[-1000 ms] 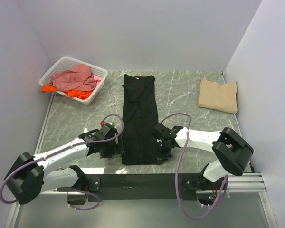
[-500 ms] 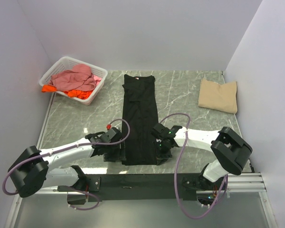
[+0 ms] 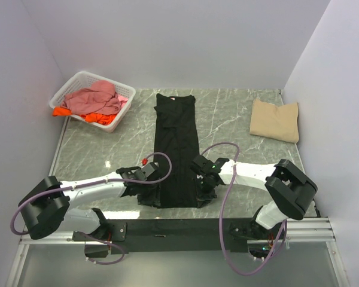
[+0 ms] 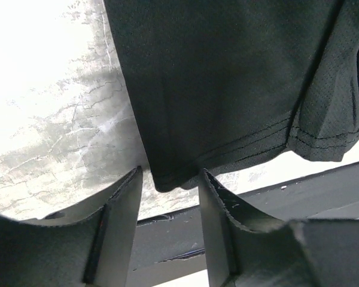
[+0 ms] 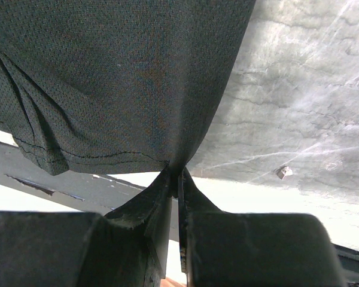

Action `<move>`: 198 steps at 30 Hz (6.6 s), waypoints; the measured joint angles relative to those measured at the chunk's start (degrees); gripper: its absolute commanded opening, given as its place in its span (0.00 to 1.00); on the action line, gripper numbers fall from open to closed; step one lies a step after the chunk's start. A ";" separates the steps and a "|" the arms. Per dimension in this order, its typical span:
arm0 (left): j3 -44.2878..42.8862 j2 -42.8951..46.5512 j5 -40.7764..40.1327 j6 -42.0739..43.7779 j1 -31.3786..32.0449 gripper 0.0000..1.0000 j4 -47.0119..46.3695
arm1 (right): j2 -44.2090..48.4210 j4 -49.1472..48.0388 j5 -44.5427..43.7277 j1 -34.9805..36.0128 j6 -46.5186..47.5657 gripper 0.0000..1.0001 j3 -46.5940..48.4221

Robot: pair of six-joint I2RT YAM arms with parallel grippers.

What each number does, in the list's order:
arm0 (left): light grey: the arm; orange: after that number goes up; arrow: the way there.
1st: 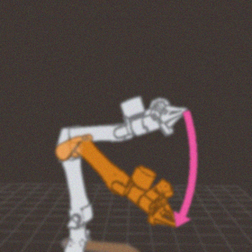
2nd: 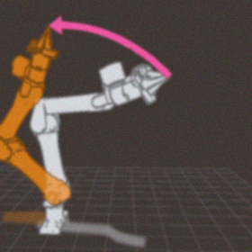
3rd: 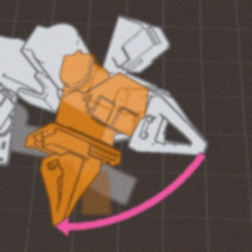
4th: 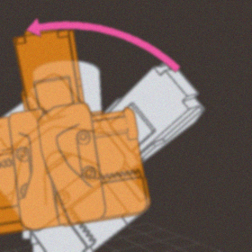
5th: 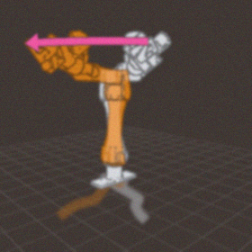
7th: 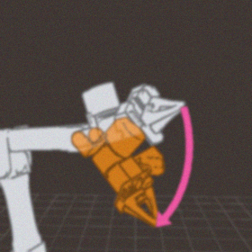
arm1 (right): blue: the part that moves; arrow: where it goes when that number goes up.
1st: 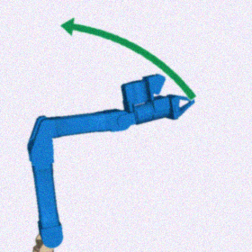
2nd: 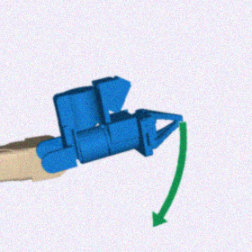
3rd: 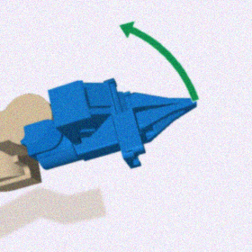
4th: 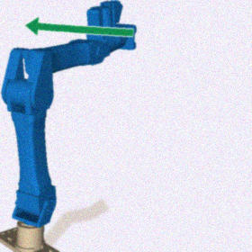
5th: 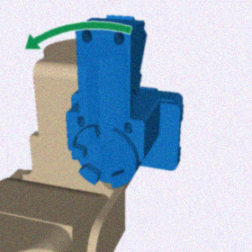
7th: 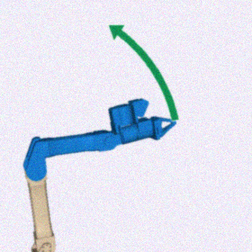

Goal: Fold and stack the t-shirts
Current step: Fold the tshirt

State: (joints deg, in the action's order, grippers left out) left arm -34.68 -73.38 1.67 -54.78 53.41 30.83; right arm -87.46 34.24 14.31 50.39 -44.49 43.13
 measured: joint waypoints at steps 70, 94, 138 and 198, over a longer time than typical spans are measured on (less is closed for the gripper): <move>-30.05 -22.27 -3.08 13.62 -17.57 0.01 7.41 | -19.17 15.10 -9.22 -13.73 14.62 0.04 38.14; -56.81 -41.81 -4.24 25.46 -28.81 0.00 8.48 | -40.57 21.84 -8.96 -24.57 20.55 0.04 69.09; -43.32 -33.24 3.10 21.03 -13.66 0.99 -8.31 | -28.79 17.51 -7.21 -26.80 20.11 0.50 55.74; 0.63 -2.60 -10.34 10.14 5.51 0.99 -21.88 | -28.79 8.00 3.32 -7.26 14.03 0.49 41.72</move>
State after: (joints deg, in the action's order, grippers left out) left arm -34.04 -75.99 -8.67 -44.64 58.92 8.95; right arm -116.25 42.24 17.63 43.13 -30.46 84.86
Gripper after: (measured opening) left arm 0.994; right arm 0.491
